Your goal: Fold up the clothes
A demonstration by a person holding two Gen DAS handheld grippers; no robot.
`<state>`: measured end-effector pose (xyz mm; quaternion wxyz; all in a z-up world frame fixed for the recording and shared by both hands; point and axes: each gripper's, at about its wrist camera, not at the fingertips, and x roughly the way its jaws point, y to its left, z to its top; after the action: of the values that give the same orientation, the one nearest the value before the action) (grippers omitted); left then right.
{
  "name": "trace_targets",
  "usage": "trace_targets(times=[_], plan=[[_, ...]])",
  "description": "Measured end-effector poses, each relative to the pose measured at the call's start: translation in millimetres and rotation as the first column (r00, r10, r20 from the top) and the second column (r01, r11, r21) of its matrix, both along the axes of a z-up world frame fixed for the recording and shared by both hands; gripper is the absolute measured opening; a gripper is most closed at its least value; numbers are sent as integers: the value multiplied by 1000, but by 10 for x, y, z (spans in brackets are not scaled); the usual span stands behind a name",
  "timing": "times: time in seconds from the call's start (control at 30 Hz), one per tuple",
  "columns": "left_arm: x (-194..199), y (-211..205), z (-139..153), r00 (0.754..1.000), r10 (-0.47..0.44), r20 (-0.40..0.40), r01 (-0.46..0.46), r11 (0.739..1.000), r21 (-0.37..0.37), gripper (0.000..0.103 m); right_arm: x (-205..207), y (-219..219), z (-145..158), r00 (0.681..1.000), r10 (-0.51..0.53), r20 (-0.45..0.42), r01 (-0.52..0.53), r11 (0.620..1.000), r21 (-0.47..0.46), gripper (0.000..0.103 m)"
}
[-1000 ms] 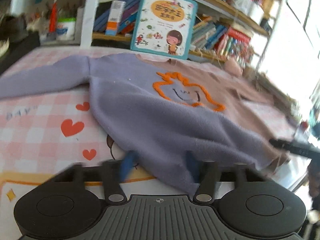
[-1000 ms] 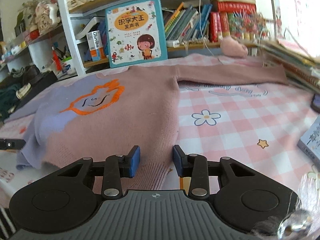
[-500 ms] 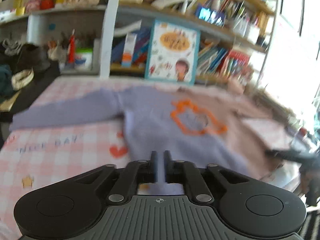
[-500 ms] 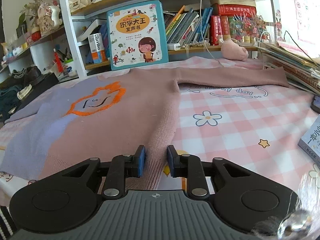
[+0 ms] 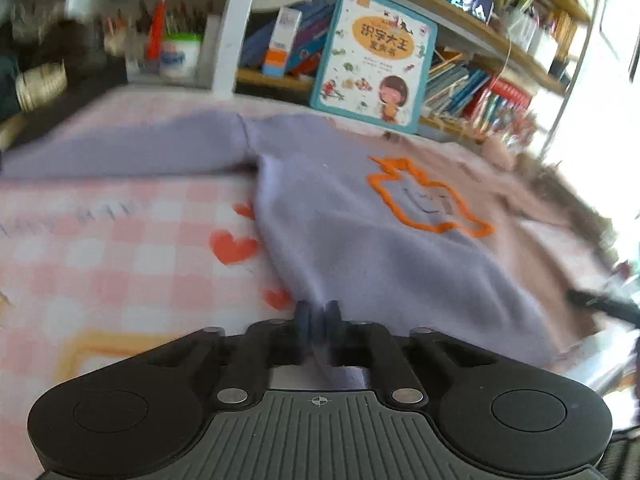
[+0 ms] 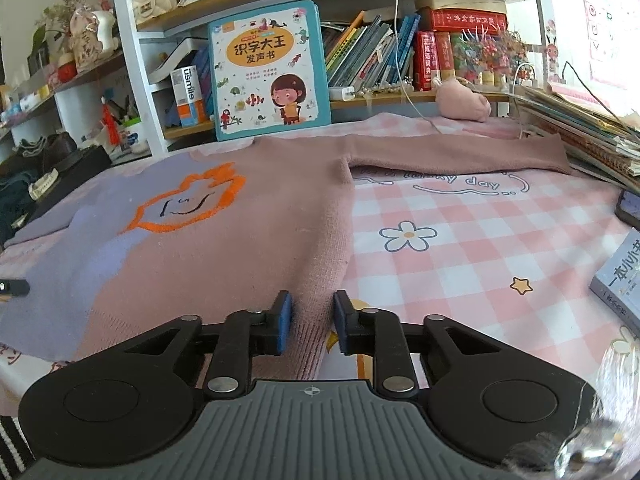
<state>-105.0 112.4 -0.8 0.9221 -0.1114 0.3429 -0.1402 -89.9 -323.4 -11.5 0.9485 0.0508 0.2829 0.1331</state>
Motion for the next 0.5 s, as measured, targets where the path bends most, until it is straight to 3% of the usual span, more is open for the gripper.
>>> trace_targets(times=[0.27,0.5], plan=[[-181,131,237,997,56,60,-62,993,102,2,9,108,-17,996,91,-15,-89,992,87,13],[-163,139,48,999,48,-2,-48,998,39,0,-11,94,-4,999,40,3,-40,999,15,13]])
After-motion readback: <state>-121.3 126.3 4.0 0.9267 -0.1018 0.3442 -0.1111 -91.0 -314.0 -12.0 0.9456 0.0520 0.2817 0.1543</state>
